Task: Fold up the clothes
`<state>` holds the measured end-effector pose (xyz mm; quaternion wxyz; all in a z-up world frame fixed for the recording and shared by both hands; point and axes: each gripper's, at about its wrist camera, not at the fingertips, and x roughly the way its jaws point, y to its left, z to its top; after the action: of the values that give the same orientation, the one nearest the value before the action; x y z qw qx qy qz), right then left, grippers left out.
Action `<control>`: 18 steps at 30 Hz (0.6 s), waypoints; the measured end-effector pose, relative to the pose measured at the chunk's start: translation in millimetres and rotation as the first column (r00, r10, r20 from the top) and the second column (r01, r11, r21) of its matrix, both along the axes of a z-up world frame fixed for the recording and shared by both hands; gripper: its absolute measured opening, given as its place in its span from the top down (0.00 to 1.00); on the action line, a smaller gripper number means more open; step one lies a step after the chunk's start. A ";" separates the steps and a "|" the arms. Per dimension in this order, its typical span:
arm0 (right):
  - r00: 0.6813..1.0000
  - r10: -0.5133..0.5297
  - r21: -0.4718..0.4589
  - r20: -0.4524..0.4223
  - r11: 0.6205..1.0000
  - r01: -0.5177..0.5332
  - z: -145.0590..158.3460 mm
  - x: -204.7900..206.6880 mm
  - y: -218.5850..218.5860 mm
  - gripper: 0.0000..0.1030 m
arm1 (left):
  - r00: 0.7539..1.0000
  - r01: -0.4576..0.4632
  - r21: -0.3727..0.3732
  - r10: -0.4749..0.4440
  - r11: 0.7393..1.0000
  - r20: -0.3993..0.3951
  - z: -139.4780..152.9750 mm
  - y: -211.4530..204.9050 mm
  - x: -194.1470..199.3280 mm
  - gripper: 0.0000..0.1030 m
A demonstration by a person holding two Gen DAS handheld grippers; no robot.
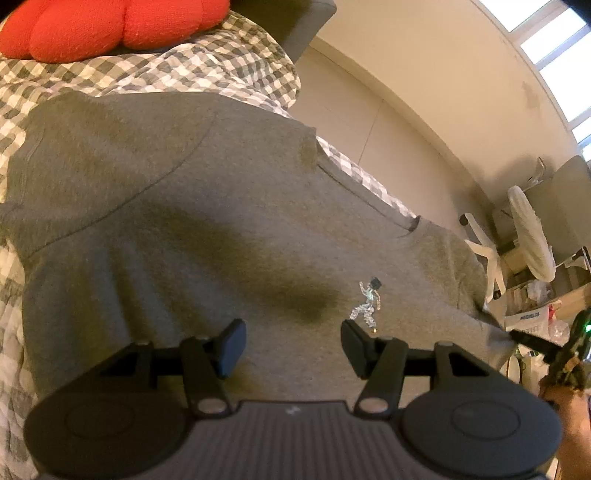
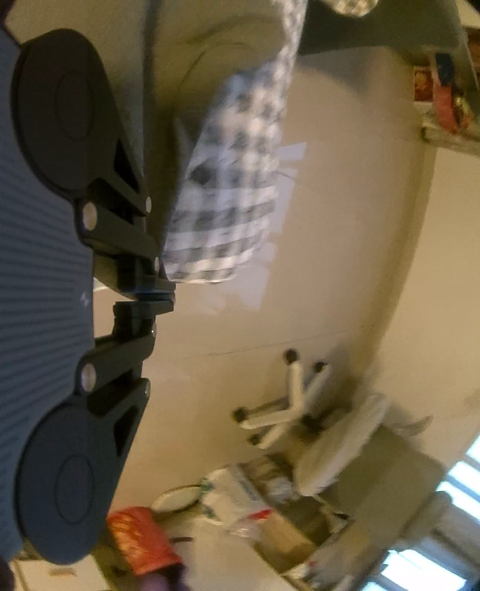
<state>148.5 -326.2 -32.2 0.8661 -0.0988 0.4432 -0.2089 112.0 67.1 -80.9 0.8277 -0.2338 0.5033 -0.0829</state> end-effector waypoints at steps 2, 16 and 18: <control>1.000 -0.027 0.055 -0.014 0.998 0.027 -9.6 -2.9 -10.1 0.97 | 1.000 0.003 0.005 -0.003 1.000 0.000 -0.4 -0.8 1.0 0.43; 0.994 -0.030 0.289 0.102 0.957 -0.001 23.8 -50.2 -23.6 0.58 | 1.000 -0.017 0.057 0.017 0.998 0.007 3.6 -0.4 -3.9 0.40; 0.994 -0.022 0.316 0.109 0.949 -0.014 28.1 -60.7 -20.1 0.57 | 1.000 -0.025 0.081 0.024 0.996 0.012 4.5 2.5 -7.8 0.39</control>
<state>87.8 -346.3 -4.1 0.8936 0.0540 0.4224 -0.1420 104.3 69.6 -76.4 0.8401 -0.2057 0.4990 -0.0536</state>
